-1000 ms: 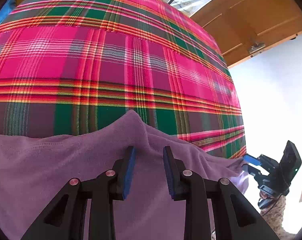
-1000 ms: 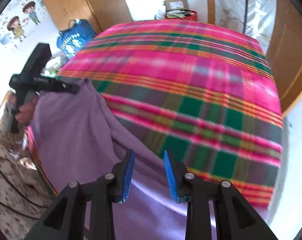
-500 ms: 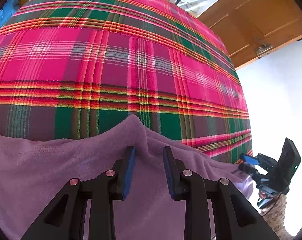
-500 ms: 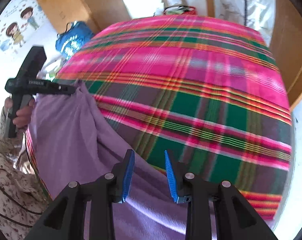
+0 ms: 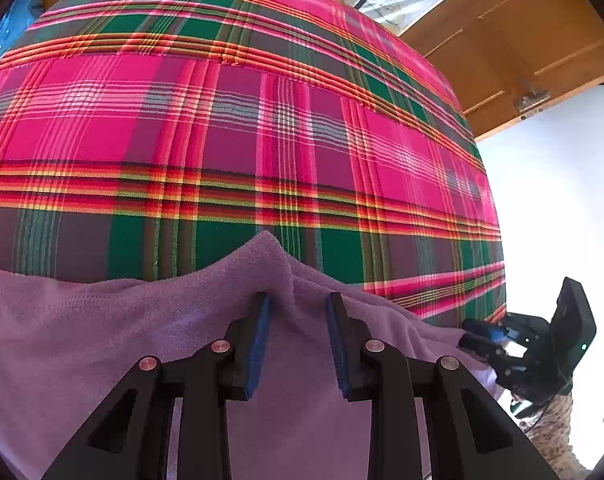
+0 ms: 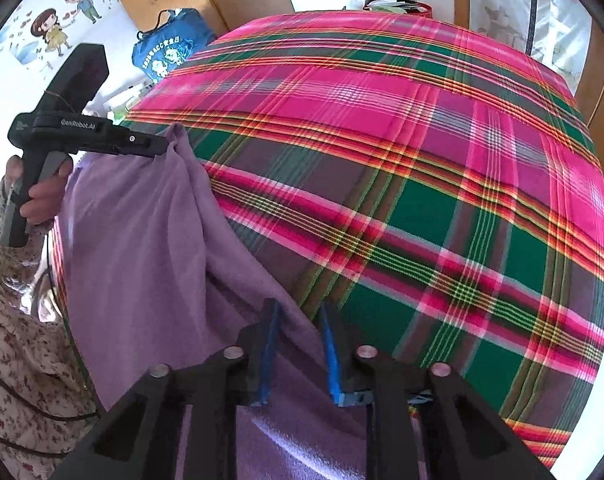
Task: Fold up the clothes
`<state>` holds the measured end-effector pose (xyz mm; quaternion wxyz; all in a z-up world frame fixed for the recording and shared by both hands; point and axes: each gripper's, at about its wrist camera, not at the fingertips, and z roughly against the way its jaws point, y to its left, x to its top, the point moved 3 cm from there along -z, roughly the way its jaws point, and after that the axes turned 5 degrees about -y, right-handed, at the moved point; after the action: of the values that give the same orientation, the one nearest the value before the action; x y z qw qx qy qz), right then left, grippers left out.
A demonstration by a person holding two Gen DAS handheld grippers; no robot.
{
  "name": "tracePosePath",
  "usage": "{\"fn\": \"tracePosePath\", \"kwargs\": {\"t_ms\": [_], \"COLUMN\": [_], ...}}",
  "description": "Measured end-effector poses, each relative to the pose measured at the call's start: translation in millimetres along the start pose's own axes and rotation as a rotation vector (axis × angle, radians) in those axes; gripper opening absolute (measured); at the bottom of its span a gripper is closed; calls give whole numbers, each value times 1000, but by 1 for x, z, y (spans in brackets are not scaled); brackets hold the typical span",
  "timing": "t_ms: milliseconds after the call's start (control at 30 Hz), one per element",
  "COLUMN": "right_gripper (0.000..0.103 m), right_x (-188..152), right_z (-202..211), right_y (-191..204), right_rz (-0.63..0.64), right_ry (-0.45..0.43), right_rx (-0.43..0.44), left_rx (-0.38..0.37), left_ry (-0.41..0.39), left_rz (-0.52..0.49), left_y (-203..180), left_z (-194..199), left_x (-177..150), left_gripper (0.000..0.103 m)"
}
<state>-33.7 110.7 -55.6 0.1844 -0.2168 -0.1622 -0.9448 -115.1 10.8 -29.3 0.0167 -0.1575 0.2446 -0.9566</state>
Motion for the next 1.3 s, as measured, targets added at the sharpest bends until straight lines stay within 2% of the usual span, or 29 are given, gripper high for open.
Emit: {"fn": "tracePosePath", "kwargs": {"t_ms": [100, 200, 300, 367, 533, 667, 800, 933, 1067, 1200, 1300], "right_gripper": [17, 4, 3, 3, 4, 11, 13, 16, 26, 26, 28], "right_x": [0, 0, 4, 7, 7, 5, -1, -17, -38, -51, -53], "right_z": [-3, -4, -2, -1, -5, 1, 33, 60, 78, 76, 77], "right_y": [10, 13, 15, 14, 0, -4, -9, -15, -17, -12, -13], "right_rz": [59, 75, 105, 118, 65, 34, 5, -8, -19, 38, 54], "right_ry": [9, 11, -25, -54, -50, -47, -122, -144, -120, -54, -39], "right_rx": [-27, -38, -112, -158, -118, -124, -141, -158, -174, -192, -184], "left_rx": [-2, -3, -9, -11, -11, -10, -8, 8, 44, 17, -8], "left_ry": [0, 0, -1, -3, -5, -7, -8, -28, -85, -58, -37], "left_rz": [3, 4, 8, 16, 18, 21, 20, 13, -79, -198, -310], "left_y": [0, 1, 2, 3, 3, 3, 3, 1, -14, -42, -69], "left_z": [0, 0, 0, 0, -1, 0, 0, 2, 12, 9, 3], "left_x": [0, 0, 0, 1, 0, 1, 1, 1, 0, -5, -11], "left_gripper": [29, 29, 29, 29, 29, 29, 29, 29, 29, 30, 30]}}
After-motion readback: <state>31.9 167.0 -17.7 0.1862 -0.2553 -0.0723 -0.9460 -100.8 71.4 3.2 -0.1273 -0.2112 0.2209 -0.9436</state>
